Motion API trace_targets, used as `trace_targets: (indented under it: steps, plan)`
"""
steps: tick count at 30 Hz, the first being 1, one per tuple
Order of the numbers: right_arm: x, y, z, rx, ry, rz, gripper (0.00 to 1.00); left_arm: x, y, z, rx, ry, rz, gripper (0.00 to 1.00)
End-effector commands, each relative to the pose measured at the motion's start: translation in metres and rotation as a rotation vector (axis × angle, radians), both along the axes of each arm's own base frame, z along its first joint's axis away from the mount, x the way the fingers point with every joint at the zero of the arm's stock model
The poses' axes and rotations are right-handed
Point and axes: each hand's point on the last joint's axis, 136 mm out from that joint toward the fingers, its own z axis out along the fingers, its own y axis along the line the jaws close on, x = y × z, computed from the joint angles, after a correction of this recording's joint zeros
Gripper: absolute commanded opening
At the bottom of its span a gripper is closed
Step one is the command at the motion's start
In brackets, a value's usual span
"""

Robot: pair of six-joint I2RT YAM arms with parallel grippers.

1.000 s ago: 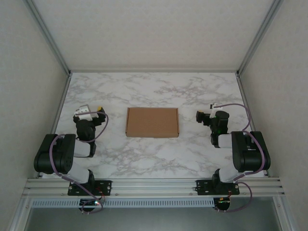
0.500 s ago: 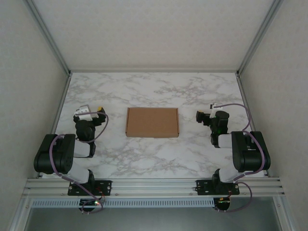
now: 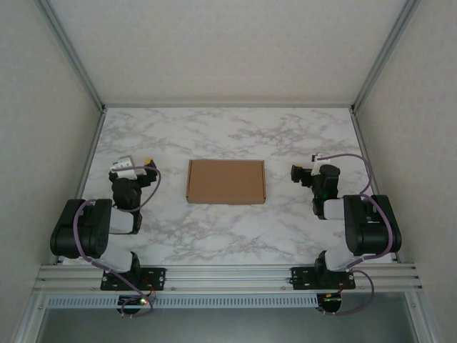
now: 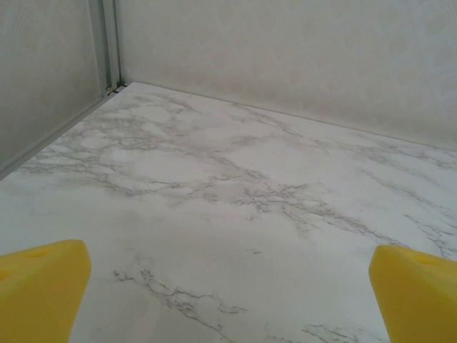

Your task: Fold the paper box

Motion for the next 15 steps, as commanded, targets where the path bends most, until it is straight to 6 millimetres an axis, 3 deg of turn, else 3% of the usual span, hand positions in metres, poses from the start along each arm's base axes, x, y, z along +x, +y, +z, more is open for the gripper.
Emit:
trace_targets:
  steps: [1,15]
  plan:
    - [0.0033,0.0015,0.0057,-0.009,-0.018,0.02,0.99,0.0027,0.0016,0.0043,-0.008,-0.019,0.001,1.0]
    - [0.0032,0.0012,0.0054,-0.011,-0.017,0.019,0.99,0.0032,0.0013,0.0044,-0.006,-0.018,0.001,1.0]
